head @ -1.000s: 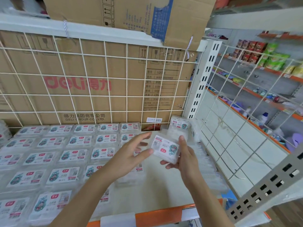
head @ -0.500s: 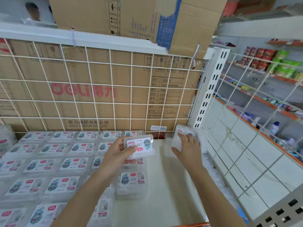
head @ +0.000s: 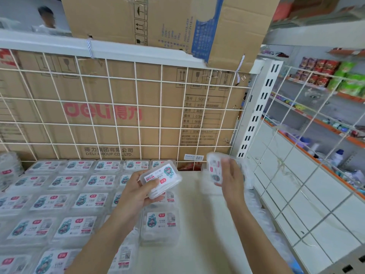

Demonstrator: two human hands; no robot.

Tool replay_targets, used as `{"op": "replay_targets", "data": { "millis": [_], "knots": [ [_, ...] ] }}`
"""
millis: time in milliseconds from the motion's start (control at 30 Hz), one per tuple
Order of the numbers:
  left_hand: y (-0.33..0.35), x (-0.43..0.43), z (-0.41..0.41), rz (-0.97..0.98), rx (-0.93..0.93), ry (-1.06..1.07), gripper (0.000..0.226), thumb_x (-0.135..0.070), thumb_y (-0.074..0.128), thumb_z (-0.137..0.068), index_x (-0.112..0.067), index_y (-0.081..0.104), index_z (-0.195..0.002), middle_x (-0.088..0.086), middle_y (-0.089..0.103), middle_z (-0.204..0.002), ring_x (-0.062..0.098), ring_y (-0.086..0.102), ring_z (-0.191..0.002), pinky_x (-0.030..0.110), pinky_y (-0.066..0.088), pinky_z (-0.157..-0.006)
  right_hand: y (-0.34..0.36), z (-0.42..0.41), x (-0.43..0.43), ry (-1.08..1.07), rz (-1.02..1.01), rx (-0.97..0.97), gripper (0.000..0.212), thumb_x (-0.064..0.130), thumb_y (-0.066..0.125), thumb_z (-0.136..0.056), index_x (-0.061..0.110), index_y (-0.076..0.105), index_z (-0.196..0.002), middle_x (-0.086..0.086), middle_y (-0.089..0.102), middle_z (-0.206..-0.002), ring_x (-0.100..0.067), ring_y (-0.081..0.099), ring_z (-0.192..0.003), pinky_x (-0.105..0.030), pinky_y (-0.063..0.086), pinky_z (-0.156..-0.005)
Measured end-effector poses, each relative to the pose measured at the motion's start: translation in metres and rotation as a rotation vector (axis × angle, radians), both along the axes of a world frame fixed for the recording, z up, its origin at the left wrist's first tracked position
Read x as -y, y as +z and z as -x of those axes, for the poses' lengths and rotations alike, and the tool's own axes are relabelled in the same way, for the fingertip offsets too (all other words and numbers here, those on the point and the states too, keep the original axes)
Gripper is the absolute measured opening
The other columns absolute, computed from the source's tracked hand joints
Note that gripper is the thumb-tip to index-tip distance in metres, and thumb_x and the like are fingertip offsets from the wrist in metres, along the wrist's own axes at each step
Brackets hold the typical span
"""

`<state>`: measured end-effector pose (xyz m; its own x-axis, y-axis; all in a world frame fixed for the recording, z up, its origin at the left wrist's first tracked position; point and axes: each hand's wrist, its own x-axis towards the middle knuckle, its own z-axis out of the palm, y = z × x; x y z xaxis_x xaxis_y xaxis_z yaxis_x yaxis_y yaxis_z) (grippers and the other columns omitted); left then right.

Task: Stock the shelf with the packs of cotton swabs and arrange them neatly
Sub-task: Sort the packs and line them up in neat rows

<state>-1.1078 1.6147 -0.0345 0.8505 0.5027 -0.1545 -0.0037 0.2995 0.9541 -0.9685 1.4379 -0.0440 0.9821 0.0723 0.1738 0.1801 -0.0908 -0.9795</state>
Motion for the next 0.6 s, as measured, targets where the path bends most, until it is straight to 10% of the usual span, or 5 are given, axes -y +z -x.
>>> {"op": "replay_targets", "data": {
  "millis": [300, 600],
  "knots": [
    [-0.005, 0.007, 0.009, 0.042, 0.031, -0.066, 0.052, -0.015, 0.069, -0.067, -0.008, 0.056, -0.118, 0.012, 0.069, -0.108, 0.023, 0.069, -0.093, 0.034, 0.059, -0.072, 0.027, 0.06, 0.001, 0.268, -0.35, -0.383, 0.013, 0.022, 0.051, -0.095, 0.015, 0.061, -0.092, -0.001, 0.069, -0.077, -0.01, 0.066, -0.061, -0.023, 0.049, -0.041],
    [-0.003, 0.016, 0.028, -0.011, 0.004, -0.144, 0.06, -0.034, 0.074, -0.05, -0.018, 0.061, -0.106, 0.002, 0.072, -0.086, 0.013, 0.068, -0.074, 0.025, 0.054, -0.058, 0.024, 0.092, 0.004, 0.469, -0.129, -0.11, 0.02, 0.02, 0.068, -0.076, 0.011, 0.069, -0.094, -0.007, 0.061, -0.069, -0.007, 0.05, -0.052, -0.016, 0.034, -0.043]
  ]
}}
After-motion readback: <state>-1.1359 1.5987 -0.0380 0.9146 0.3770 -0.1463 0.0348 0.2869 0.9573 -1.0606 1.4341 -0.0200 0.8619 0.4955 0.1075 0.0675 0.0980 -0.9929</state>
